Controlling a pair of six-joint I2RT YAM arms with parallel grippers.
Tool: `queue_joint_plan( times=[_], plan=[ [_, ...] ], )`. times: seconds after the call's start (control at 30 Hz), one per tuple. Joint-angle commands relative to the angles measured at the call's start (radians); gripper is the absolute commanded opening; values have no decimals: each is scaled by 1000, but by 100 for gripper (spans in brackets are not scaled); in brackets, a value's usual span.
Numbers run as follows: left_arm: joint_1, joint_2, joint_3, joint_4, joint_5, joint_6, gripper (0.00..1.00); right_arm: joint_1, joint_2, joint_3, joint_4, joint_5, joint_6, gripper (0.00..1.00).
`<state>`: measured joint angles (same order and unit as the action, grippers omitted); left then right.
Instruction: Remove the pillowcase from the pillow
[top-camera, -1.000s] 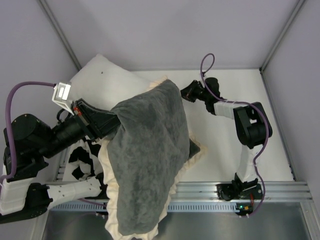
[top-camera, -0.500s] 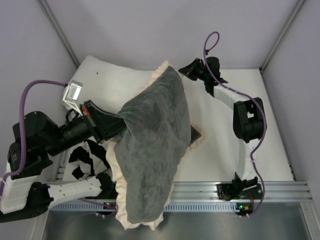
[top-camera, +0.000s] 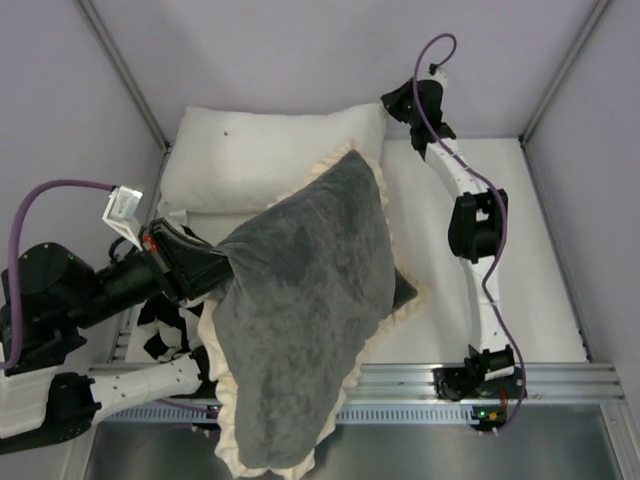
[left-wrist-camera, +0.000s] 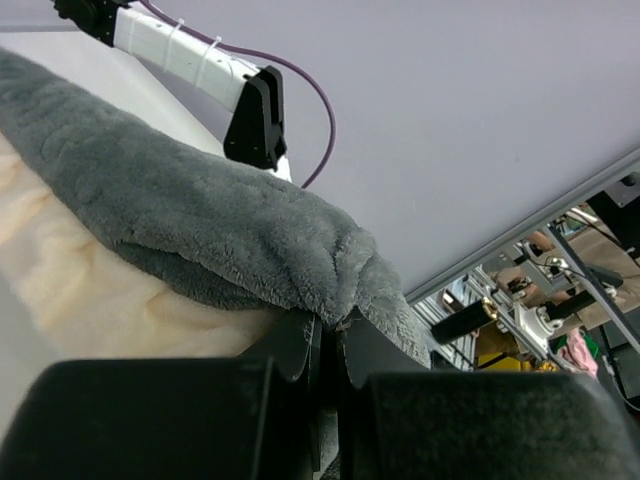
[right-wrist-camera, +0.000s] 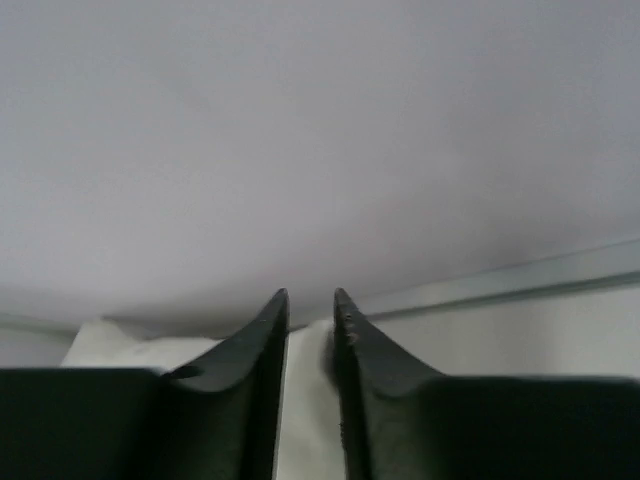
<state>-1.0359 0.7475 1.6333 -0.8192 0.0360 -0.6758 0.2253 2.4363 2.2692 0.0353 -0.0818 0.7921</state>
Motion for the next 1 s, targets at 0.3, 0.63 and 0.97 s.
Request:
queue_joint_plan(
  times=[0.3, 0.63, 0.97],
  plan=[
    [0, -14, 23, 152, -68, -42, 0, -60, -467, -313, -164, 214, -180, 99],
    [-1, 200, 37, 175, -114, -4, 0, 270, -1230, -1228, -327, 254, -223, 38],
    [-1, 375, 109, 393, -41, 42, 0, 574, -1529, -1706, -152, 9, -118, 0]
  ],
)
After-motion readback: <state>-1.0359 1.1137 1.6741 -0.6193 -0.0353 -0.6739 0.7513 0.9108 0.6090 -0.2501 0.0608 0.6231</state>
